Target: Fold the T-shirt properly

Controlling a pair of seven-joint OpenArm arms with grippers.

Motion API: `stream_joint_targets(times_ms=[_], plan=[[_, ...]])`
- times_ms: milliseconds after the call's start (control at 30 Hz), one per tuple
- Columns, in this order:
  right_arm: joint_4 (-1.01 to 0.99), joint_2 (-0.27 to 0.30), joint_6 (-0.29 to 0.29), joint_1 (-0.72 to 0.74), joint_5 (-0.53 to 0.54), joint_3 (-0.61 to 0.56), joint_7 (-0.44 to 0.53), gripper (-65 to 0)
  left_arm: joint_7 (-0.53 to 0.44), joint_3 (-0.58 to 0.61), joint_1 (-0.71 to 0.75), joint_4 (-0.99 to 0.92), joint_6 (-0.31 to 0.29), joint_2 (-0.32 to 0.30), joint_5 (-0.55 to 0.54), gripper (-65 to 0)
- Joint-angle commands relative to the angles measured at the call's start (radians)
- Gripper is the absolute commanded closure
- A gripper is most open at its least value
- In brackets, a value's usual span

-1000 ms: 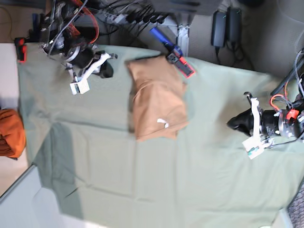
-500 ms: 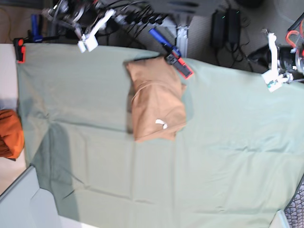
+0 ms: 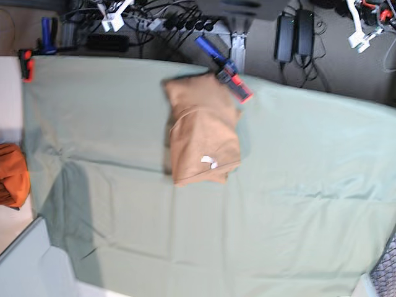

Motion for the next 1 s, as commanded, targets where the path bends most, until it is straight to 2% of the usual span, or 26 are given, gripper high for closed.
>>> stream_joint_targets(times_ms=[0, 67, 133, 233, 300, 467, 533, 600, 700, 733, 833, 967], plan=[[-0.028, 0.011, 0.119, 0.013, 0.000, -0.002, 0.003, 0.0, -0.003, 0.014, -0.022, -0.046, -0.011, -0.003, 0.008, 0.0], [-0.108, 0.011, 0.118, 0.053, -0.019, -0.015, 0.002, 0.0, 0.011, 0.074, -0.085, -0.174, -0.002, 0.010, 0.050, 0.0], [-0.182, 0.011, 0.112, 0.098, -0.047, -0.039, 0.001, 0.0, 0.027, 0.154, -0.158, -0.308, 0.097, 0.024, 0.092, 0.0], [-0.288, 0.011, 0.106, 0.175, -0.087, -0.093, -0.016, 0.0, 0.056, 0.278, -0.276, -0.514, 0.187, 0.066, 0.135, 0.0], [-0.360, 0.010, 0.103, 0.225, -0.113, -0.138, -0.016, 0.0, 0.055, 0.348, -0.359, -0.642, 0.208, 0.106, 0.137, 0.0], [-0.528, -0.015, 0.095, 0.351, -0.137, -0.230, -0.013, 0.0, 0.034, 0.465, -0.563, -0.874, 0.210, 0.214, 0.130, 0.0], [-0.584, -0.047, 0.080, 0.398, -0.182, -0.243, -0.029, 0.0, 0.035, 0.489, -0.612, -0.914, 0.214, 0.248, 0.117, 0.0], [-0.631, -0.079, 0.040, 0.442, -0.251, -0.243, -0.039, 0.0, 0.033, 0.515, -0.650, -0.924, 0.213, 0.282, 0.120, 0.0], [-0.671, -0.109, 0.005, 0.490, -0.339, -0.243, -0.040, 0.0, 0.041, 0.579, -0.689, -0.923, 0.213, 0.309, 0.120, 0.0], [-0.674, -0.112, -0.001, 0.497, -0.351, -0.243, -0.044, 0.0, 0.039, 0.599, -0.695, -0.924, 0.216, 0.312, 0.119, 0.0], [-0.673, -0.114, -0.005, 0.497, -0.369, -0.243, -0.050, 0.0, 0.017, 0.642, -0.697, -0.923, 0.271, 0.311, 0.120, 0.0], [-0.673, -0.114, -0.005, 0.497, -0.374, -0.243, -0.045, 0.0, 0.000, 0.645, -0.697, -0.923, 0.308, 0.311, 0.134, 0.0]])
